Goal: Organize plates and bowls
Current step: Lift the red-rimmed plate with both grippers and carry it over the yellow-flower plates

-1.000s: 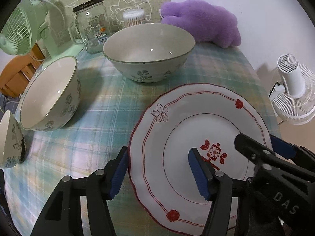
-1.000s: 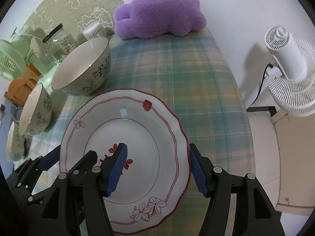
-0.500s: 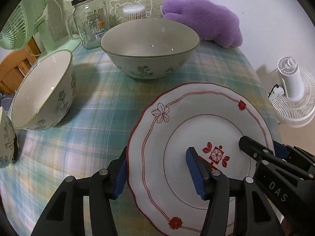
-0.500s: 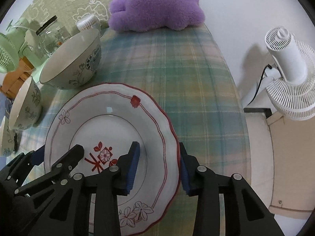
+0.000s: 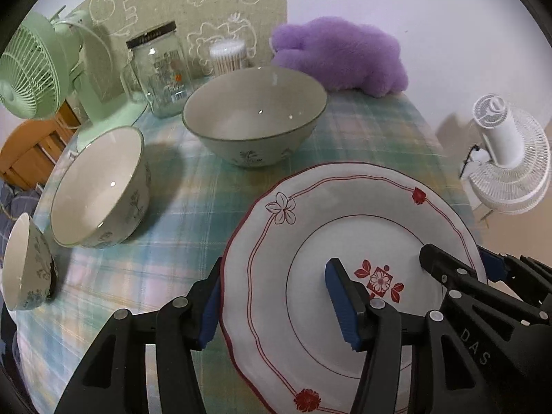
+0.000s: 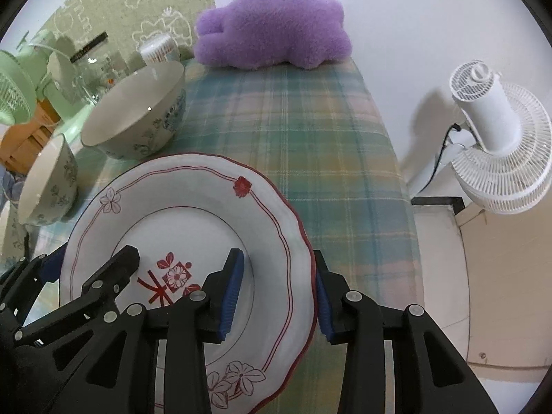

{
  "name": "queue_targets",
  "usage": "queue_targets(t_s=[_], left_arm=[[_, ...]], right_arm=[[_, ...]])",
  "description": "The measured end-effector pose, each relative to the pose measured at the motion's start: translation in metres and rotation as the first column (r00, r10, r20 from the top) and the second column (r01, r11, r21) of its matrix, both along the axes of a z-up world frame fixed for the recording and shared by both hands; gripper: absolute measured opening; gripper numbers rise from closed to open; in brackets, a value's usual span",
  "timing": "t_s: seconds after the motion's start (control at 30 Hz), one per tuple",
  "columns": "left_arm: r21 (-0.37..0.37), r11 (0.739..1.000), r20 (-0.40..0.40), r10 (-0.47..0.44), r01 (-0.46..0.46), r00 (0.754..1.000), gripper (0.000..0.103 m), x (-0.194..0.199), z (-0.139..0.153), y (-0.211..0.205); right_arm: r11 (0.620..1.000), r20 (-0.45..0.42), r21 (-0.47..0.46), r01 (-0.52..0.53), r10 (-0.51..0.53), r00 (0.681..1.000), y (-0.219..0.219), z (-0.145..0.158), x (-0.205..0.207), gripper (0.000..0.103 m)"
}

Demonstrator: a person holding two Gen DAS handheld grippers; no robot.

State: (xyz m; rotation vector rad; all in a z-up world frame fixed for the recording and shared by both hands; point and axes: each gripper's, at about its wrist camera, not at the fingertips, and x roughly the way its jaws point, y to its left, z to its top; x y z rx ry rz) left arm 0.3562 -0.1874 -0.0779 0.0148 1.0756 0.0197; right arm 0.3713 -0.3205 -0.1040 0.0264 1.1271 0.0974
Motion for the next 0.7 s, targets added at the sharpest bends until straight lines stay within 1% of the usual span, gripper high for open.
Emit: queue_targets(t_s=[0.13, 0.33, 0.53, 0.7], left_arm=[[0.002, 1.0, 0.021, -0.024, 0.024, 0.999, 0.057, -0.009, 0.012, -0.001], [0.004, 0.998, 0.067, -0.062, 0.061, 0.996, 0.057, -0.027, 0.04, -0.004], [-0.001, 0.995, 0.084, -0.101, 0.102, 0.991, 0.057, -0.051, 0.057, -0.002], [-0.006, 0.99, 0.089, -0.139, 0.14, 0.986, 0.057, -0.074, 0.066, 0.0]], right_arm=[[1.0, 0.015, 0.003, 0.03, -0.03, 0.999, -0.003, 0.012, -0.012, 0.042], [0.997, 0.054, 0.008, 0.071, -0.072, 0.996, -0.004, 0.039, -0.037, 0.042], [0.994, 0.082, 0.005, 0.11, -0.11, 0.991, -0.004, 0.063, -0.068, 0.042], [0.989, 0.089, 0.002, 0.147, -0.147, 0.985, -0.002, 0.073, -0.095, 0.042]])
